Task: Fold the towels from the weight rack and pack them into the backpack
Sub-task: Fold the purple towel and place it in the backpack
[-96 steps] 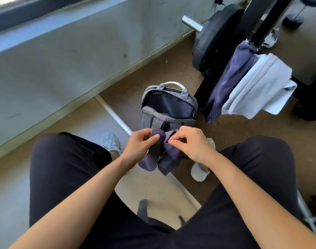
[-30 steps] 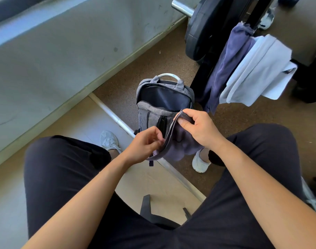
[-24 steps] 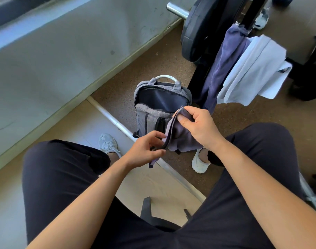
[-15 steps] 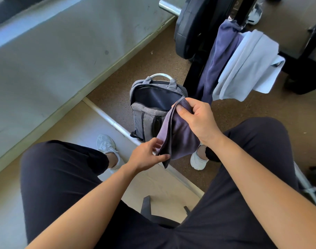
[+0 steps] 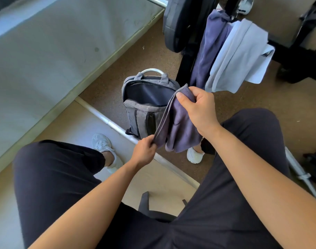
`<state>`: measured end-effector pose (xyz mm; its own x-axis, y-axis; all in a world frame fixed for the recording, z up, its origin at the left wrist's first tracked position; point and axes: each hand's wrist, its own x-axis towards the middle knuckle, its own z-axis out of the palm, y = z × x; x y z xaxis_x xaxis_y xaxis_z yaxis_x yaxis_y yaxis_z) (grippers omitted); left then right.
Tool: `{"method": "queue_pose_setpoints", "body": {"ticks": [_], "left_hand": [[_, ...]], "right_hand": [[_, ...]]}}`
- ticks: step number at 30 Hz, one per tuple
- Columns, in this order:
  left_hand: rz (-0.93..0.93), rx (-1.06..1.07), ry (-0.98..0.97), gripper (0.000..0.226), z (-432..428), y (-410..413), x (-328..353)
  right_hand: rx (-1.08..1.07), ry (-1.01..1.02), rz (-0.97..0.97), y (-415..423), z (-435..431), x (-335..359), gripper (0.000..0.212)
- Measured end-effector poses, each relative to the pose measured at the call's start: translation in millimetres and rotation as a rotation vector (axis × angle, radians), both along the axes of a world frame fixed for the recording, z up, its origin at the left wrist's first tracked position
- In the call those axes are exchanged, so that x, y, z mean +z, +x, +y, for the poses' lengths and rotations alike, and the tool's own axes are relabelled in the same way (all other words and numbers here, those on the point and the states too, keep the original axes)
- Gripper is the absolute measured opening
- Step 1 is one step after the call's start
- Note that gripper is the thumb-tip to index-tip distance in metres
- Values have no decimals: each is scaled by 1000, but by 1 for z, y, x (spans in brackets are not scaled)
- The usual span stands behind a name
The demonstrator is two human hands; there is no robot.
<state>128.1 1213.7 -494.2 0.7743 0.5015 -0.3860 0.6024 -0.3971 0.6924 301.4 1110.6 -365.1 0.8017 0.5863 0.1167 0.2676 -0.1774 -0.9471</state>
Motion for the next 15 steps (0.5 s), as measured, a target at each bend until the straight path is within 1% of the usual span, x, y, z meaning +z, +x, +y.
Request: {"method": "queue_pose_setpoints", "body": {"ticks": [2,4,6,8,10,12,13,15], "left_hand": [[-17,134,-75,19,12,-7,-3],[-58,328,-156,16,28,-13,-2],[-139,550,-252,14,45,-20,9],[-257,695,-324,12,61,-27,26],[-391,719,-354,12,74,-31,44],[-494,691,-305,13,85,-34,59],[-514,674,-263,14,89,-36,64],[-497,612,-177,15,97,-41,72]], "right_hand": [[-90,-34,-17,9,0,-10,37],[-164,-58,-13,17,-1,-19,41],[-223,-85,14,24,-3,-25,44],[-264,-125,67,30,-6,-32,44],[-275,-166,110,33,-8,-37,43],[-238,-228,130,34,-8,-41,41],[-196,-269,136,33,-9,-43,38],[-83,-360,154,32,-10,-47,24]]}}
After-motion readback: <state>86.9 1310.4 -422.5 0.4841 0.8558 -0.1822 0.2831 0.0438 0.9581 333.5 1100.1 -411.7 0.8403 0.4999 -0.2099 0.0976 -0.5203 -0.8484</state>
